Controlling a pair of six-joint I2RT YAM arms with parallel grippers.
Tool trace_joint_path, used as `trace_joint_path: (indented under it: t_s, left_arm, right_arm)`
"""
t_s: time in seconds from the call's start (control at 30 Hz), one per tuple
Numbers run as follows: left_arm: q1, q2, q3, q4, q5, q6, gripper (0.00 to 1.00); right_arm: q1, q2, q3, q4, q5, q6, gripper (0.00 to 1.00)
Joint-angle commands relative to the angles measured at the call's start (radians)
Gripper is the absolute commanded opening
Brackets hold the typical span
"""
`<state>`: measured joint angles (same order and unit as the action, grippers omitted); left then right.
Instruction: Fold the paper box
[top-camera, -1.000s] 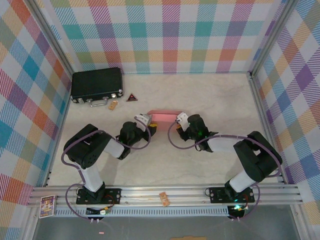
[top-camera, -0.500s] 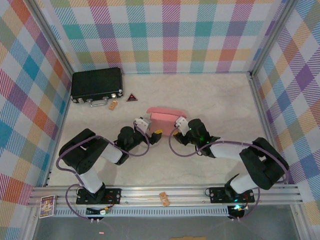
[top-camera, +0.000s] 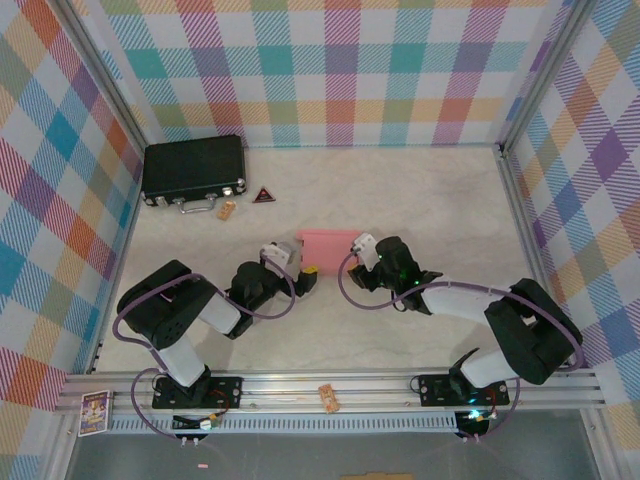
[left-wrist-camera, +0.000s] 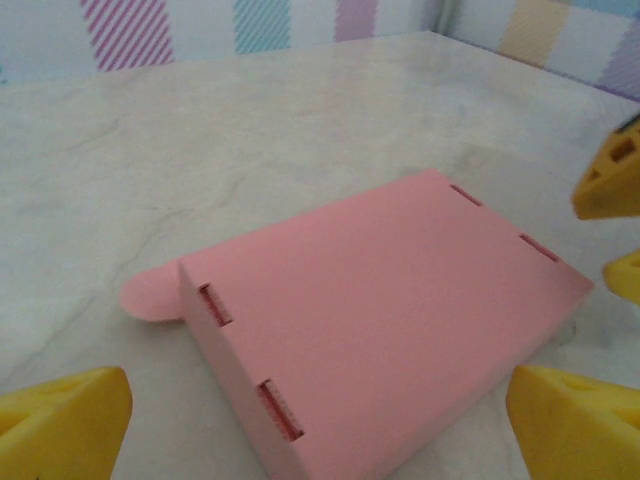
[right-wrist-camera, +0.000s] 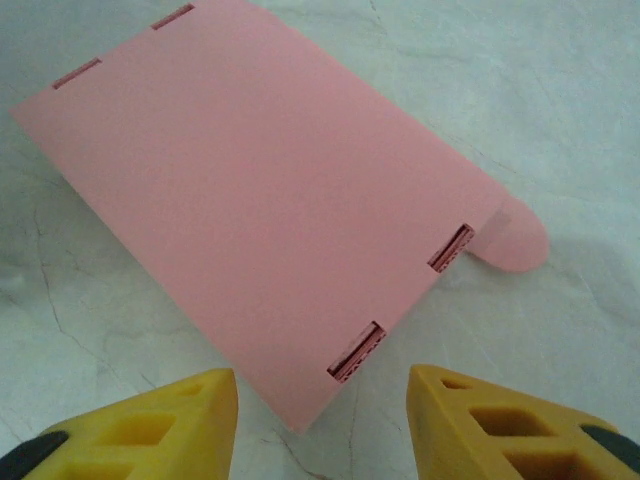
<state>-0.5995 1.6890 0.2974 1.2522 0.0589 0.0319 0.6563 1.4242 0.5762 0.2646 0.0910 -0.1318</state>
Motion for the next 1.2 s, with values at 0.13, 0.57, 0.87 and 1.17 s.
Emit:
trace_joint_path:
  t_s: [0.13, 0.57, 0.87, 1.17]
  left_arm:
    - [0.029, -0.249, 0.202, -0.648, -0.097, -0.342, 0.96]
    - [0.107, -0.060, 0.806, -1.712, 0.111, -0.532, 0.75]
    - [0.155, 0.128, 0.943, -1.806, 0.275, -0.572, 0.69]
    - [0.179, 0.210, 1.013, -1.789, 0.347, -0.567, 0.64]
  right_arm:
    - [-0.106, -0.047, 0.185, -0.363, -0.069, 0.349, 0.54]
    - [-0.223, 0.270, 0.603, -0.858, -0.364, 0.677, 0.49]
    - [-0.260, 0.409, 0.693, -0.895, -0.440, 0.730, 0.45]
    - [-0.277, 0.501, 0.729, -0.843, -0.523, 0.743, 0.44]
